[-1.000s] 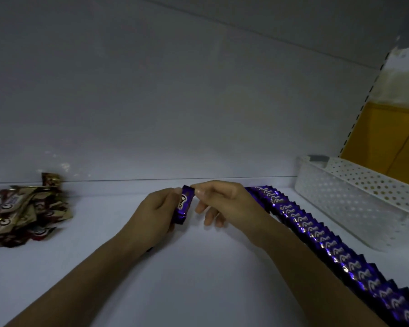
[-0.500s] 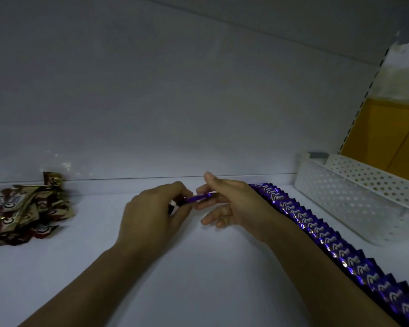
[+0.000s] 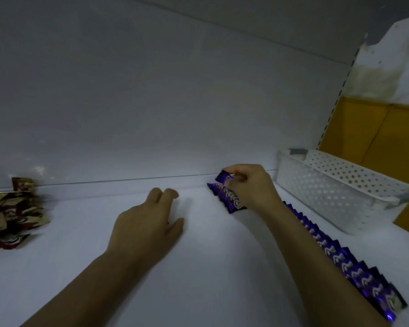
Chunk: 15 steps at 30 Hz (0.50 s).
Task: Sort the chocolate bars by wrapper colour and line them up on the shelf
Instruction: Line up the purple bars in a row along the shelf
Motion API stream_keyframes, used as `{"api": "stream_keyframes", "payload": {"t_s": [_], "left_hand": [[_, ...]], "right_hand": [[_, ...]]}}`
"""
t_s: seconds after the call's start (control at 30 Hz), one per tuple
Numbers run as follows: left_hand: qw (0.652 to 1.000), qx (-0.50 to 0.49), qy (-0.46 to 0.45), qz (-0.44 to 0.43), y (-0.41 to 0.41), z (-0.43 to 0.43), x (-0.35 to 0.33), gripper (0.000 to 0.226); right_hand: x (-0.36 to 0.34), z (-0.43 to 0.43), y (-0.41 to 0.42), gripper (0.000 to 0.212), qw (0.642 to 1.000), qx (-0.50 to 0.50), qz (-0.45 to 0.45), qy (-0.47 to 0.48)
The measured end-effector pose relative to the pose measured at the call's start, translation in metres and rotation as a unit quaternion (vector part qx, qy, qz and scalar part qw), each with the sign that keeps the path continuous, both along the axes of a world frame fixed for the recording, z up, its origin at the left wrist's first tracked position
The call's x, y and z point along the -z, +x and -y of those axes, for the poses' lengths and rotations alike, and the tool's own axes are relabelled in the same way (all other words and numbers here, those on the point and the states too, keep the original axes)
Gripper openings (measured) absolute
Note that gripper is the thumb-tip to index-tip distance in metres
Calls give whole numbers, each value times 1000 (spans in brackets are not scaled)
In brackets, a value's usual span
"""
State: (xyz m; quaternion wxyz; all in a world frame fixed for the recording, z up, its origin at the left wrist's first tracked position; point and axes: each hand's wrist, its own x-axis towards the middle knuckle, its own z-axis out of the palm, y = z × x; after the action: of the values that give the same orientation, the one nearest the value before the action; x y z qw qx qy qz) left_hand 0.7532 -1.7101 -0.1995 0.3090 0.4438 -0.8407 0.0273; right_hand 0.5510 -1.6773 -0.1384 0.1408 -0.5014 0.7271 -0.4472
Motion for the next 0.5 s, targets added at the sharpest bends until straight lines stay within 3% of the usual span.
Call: {"api": "stream_keyframes", "payload": {"t_s": [0.03,0.27,0.5], "left_hand": [[1000,-3,19,13,0,2,3,43],[998,8,28,49,-6,4,5,36],[999,14,29,36,-6,4,6,38]], "right_hand": [[-2,-3,-10,24,998,13,-51,18],[-6,-19,-33,19,972,-6,-154,176],[-3,-16,-29,19,956,-24,-223,187]]}}
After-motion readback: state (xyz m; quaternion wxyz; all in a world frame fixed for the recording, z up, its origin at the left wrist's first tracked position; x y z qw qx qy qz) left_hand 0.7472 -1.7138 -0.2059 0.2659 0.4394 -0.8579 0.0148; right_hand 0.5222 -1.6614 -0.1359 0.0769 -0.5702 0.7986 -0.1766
